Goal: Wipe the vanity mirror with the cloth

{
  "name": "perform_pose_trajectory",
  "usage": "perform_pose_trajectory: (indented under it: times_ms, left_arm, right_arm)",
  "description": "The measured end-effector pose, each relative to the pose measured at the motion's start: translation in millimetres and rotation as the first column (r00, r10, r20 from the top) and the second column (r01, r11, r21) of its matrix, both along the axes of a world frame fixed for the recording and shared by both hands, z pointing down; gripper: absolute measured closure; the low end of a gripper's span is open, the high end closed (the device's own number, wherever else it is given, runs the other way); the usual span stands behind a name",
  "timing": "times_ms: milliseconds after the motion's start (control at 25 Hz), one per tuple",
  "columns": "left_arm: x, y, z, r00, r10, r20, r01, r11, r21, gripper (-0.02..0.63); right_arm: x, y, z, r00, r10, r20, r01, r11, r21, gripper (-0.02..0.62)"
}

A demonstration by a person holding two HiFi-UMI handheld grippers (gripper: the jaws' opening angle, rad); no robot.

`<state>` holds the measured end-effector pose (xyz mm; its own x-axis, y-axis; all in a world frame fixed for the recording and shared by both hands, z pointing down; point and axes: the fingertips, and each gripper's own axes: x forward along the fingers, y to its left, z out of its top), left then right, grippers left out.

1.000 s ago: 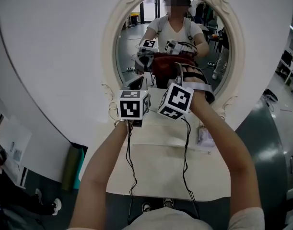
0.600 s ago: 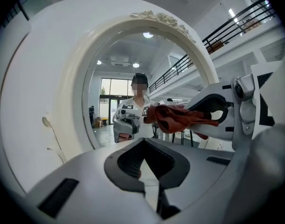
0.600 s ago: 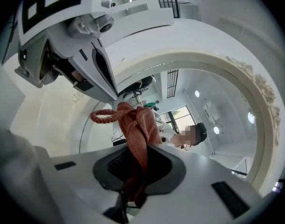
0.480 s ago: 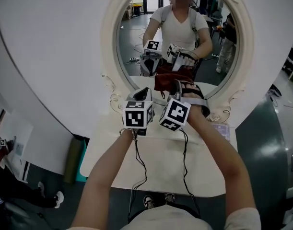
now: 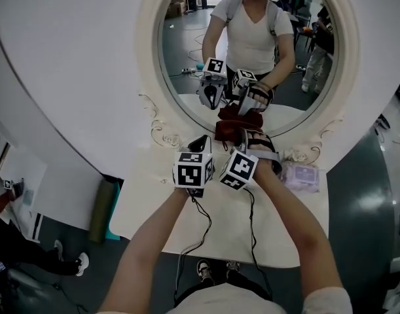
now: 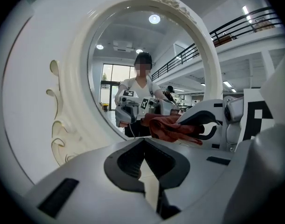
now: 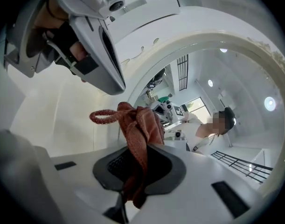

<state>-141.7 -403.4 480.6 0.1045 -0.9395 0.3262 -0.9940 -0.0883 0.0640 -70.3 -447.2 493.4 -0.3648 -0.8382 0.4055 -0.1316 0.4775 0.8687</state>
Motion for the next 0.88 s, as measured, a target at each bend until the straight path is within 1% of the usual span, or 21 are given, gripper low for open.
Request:
perform_pose_trajectory:
  times_ms: [160, 320, 520, 600, 680, 880]
  left_arm:
    - [-1, 7, 25, 1.0, -0.018, -0.012, 0.018, 0.999, -0.039, 0.595]
    - [-1, 14, 45, 1.0, -0.015, 0.009, 0.016, 0.997, -0.075, 0.595]
    - [-3, 16, 49, 1.0, -0.015, 0.014, 0.016, 0.997, -0.078, 0.595]
    - [-5, 15, 39, 1.0, -0.015, 0.008, 0.016, 0.998, -0.066, 0.595]
    - [-8, 10, 20, 1.0, -0.016, 0.018, 0.017, 0.999, -0.04, 0.595]
    - [-11, -13, -49, 0.998, -0.036, 0.054, 0.033, 0.998, 0.052, 0.595]
  right_arm:
    - [-1, 3, 29, 0.999, 0.009, -0.038, -0.011, 0.998, -0.058, 0.534]
    - [-2, 7, 50, 0.997, 0.005, -0.073, -0.011, 0.996, -0.091, 0.534]
    - [-2, 8, 58, 0.996, -0.004, -0.091, -0.006, 0.994, -0.112, 0.534]
    - [-1, 8, 49, 0.997, -0.009, -0.08, 0.001, 0.995, -0.101, 0.534]
    - [2, 7, 31, 0.998, -0.012, -0.063, 0.008, 0.997, -0.073, 0.534]
    - [12, -2, -34, 1.0, -0.004, -0.02, 0.005, 1.0, 0.02, 0.534]
